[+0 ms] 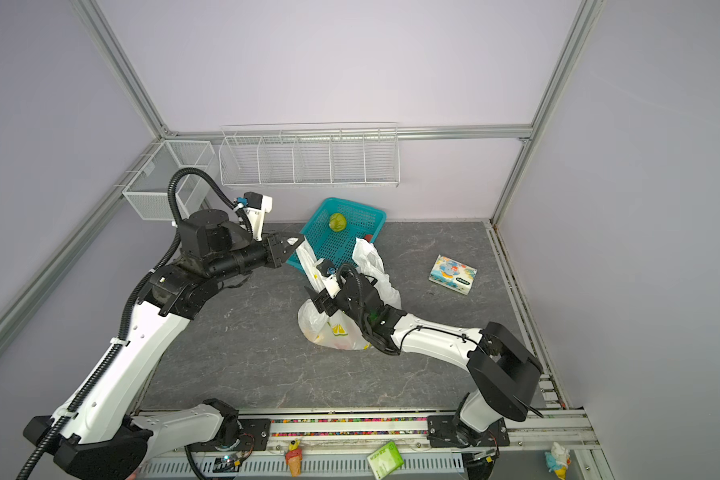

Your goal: Place the fake fruits into the plastic bag and tie a complex knot

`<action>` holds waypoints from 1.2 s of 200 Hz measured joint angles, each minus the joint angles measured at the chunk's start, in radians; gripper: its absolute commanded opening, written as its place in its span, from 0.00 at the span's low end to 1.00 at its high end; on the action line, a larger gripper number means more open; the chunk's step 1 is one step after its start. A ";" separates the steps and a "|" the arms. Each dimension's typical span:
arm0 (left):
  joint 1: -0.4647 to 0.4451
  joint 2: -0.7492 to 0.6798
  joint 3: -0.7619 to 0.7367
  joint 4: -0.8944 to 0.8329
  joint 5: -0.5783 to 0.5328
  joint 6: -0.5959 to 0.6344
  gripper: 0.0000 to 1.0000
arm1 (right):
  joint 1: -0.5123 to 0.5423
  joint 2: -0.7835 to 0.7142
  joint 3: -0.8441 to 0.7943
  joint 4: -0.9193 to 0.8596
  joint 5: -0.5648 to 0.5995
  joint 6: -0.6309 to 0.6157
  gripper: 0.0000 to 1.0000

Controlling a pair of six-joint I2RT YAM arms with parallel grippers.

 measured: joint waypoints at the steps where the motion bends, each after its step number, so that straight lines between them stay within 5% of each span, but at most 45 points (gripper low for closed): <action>1: 0.000 0.000 0.000 0.000 0.000 0.000 0.00 | -0.001 -0.001 0.001 -0.003 -0.004 0.001 0.99; 79: 0.001 0.008 0.000 0.000 0.025 0.001 0.00 | -0.122 -0.030 0.210 -0.256 -0.407 -0.045 1.00; 141: 0.002 0.008 0.000 0.000 0.026 0.000 0.00 | -0.147 0.090 0.273 -0.229 -0.624 0.010 0.38; 176: 0.002 0.008 0.000 -0.008 0.025 0.001 0.00 | -0.147 0.096 0.223 -0.210 -0.628 0.027 0.24; 188: 0.002 0.008 0.000 -0.009 0.025 0.001 0.00 | -0.147 0.093 0.222 -0.215 -0.608 0.029 0.31; 216: 0.003 0.008 0.000 -0.006 0.022 0.001 0.00 | -0.147 0.067 0.224 -0.266 -0.551 0.020 0.78; 240: 0.005 0.008 0.000 -0.002 0.021 0.001 0.00 | -0.147 0.015 0.224 -0.336 -0.484 0.012 0.98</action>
